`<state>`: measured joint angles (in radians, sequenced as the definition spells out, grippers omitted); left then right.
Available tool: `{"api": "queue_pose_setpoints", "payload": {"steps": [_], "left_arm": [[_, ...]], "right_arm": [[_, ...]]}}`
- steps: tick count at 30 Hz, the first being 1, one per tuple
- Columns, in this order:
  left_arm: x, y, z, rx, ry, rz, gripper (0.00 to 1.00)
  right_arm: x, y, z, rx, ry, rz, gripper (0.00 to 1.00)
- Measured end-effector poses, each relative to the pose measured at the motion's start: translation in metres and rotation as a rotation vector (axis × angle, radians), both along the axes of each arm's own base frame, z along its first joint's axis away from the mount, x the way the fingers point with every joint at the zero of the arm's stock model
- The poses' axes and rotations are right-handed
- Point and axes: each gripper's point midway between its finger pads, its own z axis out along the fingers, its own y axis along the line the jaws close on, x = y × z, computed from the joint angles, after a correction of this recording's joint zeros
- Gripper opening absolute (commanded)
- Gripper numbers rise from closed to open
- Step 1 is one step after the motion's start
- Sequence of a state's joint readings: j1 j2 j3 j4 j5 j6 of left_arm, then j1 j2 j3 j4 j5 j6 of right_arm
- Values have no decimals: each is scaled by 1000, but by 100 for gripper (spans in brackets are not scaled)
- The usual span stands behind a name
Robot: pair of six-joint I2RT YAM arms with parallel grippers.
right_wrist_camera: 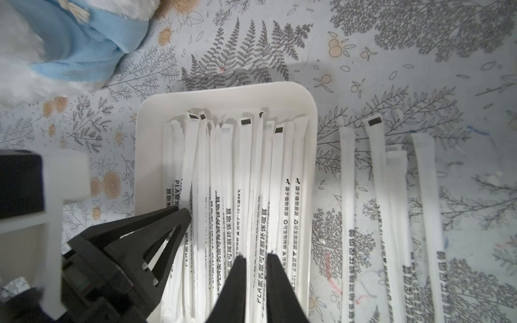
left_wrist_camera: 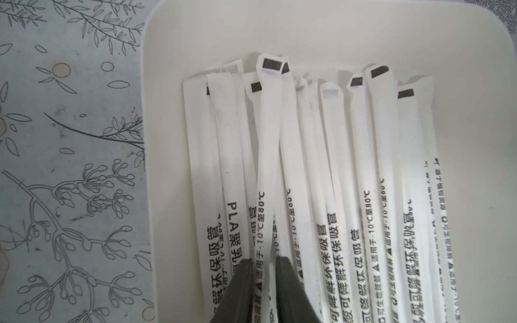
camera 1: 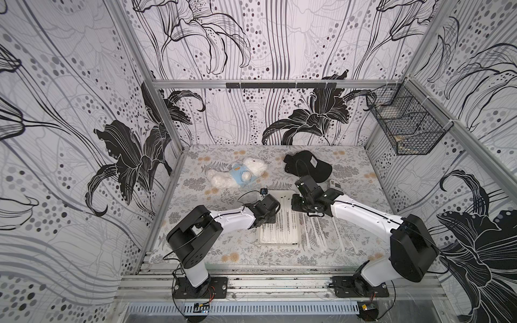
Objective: Put the straws into the storage box
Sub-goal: Place the straw in the storage box, then move the storage box to the center of the board.
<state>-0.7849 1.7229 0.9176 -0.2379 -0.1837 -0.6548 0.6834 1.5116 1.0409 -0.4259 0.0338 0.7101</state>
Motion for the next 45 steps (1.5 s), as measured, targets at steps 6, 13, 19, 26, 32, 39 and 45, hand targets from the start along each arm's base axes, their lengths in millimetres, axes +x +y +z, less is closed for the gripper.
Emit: {"api": "queue_pose_setpoints", "payload": {"steps": [6,13,19,26,32,39,45], "left_arm": [[1,0,16,-25,-26,1,30],[11,14,86,-127,-148,29,48],[25,71,112,-157,-243,128,54],[14,109,64,-91,-155,166,55],[13,104,46,-96,-117,140,55],[14,95,26,-89,-75,106,55],[15,80,11,-70,-38,68,55]], "right_arm": [[0,-1,-1,-5,2,1,19],[-9,-16,-17,-103,49,41,28],[-15,-24,-35,-192,113,76,30],[-11,-23,-51,-232,139,85,29],[-10,-27,-69,-274,171,87,27],[-4,-46,-74,-292,174,53,27],[-5,-50,-69,-291,164,48,29]]}}
